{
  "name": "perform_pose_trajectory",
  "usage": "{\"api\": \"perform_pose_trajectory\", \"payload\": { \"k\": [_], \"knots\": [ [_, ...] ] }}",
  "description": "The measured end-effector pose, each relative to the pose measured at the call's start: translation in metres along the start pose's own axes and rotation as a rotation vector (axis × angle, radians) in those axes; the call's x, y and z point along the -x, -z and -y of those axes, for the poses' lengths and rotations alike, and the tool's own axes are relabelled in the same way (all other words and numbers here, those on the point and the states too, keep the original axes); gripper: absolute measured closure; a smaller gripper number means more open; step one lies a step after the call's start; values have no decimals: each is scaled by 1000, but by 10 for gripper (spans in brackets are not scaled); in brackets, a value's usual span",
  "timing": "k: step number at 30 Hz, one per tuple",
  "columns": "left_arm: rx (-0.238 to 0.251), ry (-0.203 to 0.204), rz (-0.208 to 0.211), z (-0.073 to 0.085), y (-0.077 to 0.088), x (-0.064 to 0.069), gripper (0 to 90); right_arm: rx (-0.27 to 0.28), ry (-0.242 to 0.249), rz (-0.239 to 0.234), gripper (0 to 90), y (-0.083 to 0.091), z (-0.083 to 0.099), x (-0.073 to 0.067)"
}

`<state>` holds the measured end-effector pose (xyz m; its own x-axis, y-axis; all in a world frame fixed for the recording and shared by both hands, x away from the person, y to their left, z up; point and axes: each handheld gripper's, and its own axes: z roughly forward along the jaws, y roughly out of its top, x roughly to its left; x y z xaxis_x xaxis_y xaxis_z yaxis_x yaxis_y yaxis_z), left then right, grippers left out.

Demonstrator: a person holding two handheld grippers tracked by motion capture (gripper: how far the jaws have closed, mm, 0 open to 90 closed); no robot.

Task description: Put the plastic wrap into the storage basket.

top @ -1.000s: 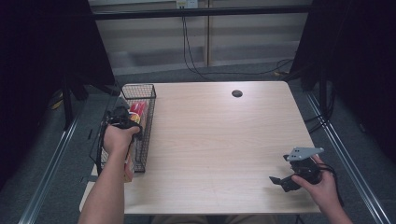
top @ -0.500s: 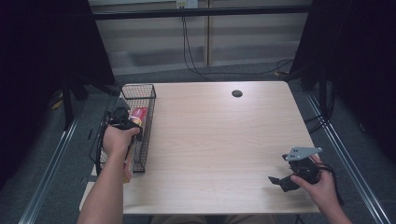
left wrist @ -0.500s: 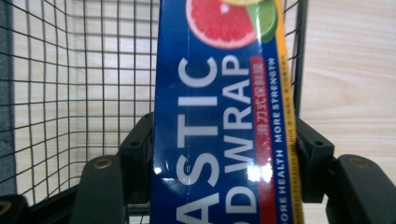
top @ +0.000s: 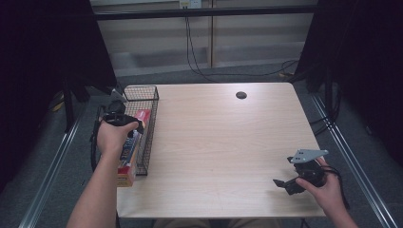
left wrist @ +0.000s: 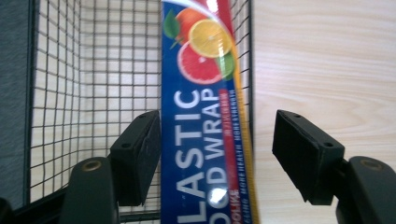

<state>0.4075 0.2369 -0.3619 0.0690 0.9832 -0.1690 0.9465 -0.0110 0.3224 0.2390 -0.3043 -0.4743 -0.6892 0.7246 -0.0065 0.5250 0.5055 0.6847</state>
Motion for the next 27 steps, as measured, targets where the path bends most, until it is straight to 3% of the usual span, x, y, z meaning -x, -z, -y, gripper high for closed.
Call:
{"api": "perform_pose_trajectory", "payload": {
  "k": [6,12,19,27],
  "knots": [
    [60,-43,40,1,10,5,264,-10,-8,2,0,0,0,-1],
    [108,-112,92,6,16,12,197,-5,-1,-1,0,0,0,-1],
    [177,-174,153,16,23,20,173,-3,3,1,0,0,0,-1],
    [222,-275,217,31,28,38,153,-3,5,4,0,0,0,-1]
  ]
}}
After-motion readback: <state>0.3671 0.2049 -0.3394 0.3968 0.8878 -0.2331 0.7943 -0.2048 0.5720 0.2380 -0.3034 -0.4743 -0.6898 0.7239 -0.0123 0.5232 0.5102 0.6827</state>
